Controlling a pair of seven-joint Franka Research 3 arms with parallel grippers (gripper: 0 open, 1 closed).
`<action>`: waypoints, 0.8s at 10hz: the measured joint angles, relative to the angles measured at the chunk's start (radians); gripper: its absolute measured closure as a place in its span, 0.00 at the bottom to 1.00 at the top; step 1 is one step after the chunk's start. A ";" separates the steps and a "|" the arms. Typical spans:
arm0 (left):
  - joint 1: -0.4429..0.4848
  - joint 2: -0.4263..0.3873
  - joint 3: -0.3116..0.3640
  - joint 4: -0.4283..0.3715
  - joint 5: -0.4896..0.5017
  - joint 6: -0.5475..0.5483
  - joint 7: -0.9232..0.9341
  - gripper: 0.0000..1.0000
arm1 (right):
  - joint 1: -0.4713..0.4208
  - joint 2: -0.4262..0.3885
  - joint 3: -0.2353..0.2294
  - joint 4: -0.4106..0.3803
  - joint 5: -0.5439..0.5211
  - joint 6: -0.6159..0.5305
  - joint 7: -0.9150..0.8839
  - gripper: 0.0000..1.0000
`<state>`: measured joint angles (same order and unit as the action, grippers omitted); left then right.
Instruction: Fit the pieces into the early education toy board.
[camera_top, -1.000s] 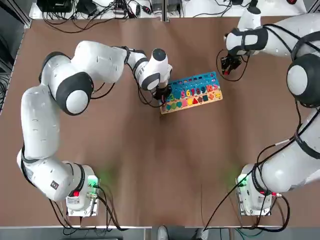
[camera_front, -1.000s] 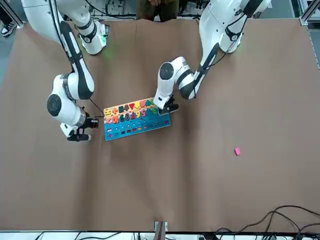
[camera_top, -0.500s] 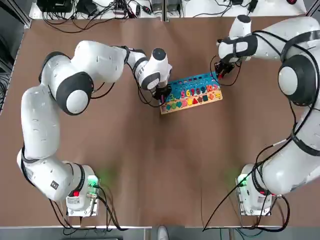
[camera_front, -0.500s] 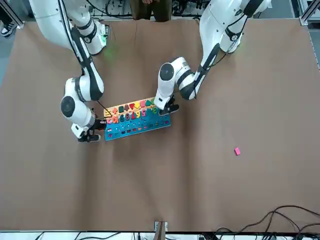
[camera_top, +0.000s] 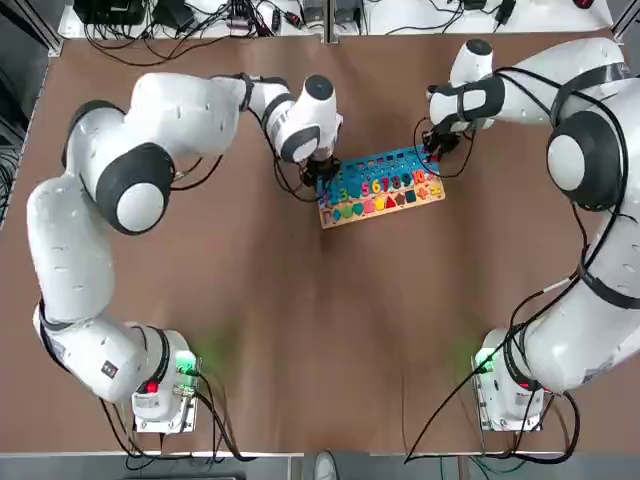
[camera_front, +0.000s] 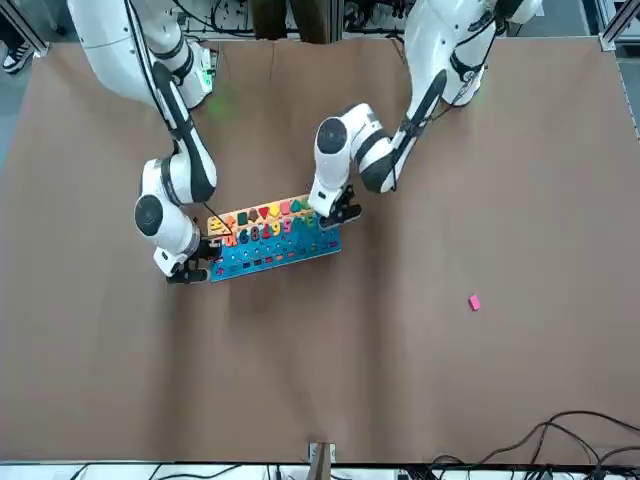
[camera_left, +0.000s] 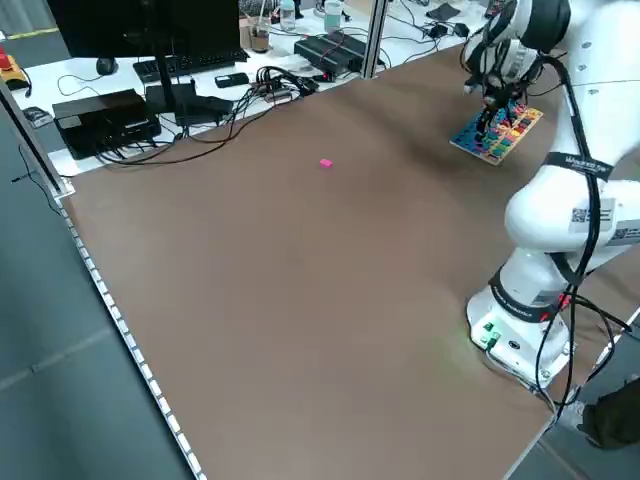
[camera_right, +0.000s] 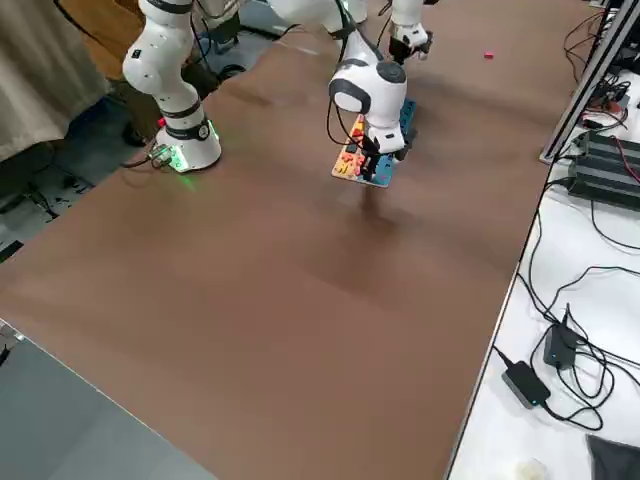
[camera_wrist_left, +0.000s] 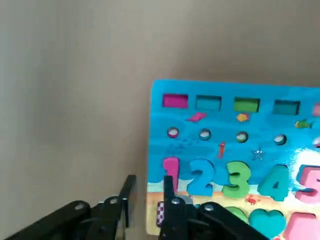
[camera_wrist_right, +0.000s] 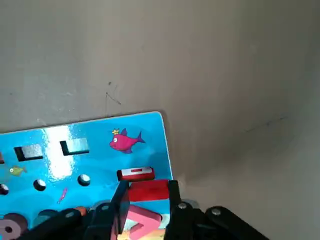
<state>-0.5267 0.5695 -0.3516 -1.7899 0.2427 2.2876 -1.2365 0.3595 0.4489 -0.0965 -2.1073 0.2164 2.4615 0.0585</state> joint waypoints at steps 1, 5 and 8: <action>0.034 -0.033 -0.004 0.002 0.000 -0.013 0.017 0.68 | 0.001 0.001 0.005 0.000 0.002 0.004 0.000 0.64; 0.177 -0.125 -0.012 0.003 0.000 -0.091 0.126 0.52 | 0.002 0.012 0.014 0.000 0.018 0.028 0.003 0.64; 0.307 -0.150 -0.012 0.032 0.000 -0.095 0.215 0.44 | 0.002 0.020 0.018 0.000 0.018 0.047 0.004 0.64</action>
<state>-0.2196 0.4197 -0.3638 -1.7582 0.2427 2.1931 -1.0212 0.3619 0.4685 -0.0785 -2.1076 0.2349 2.5086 0.0621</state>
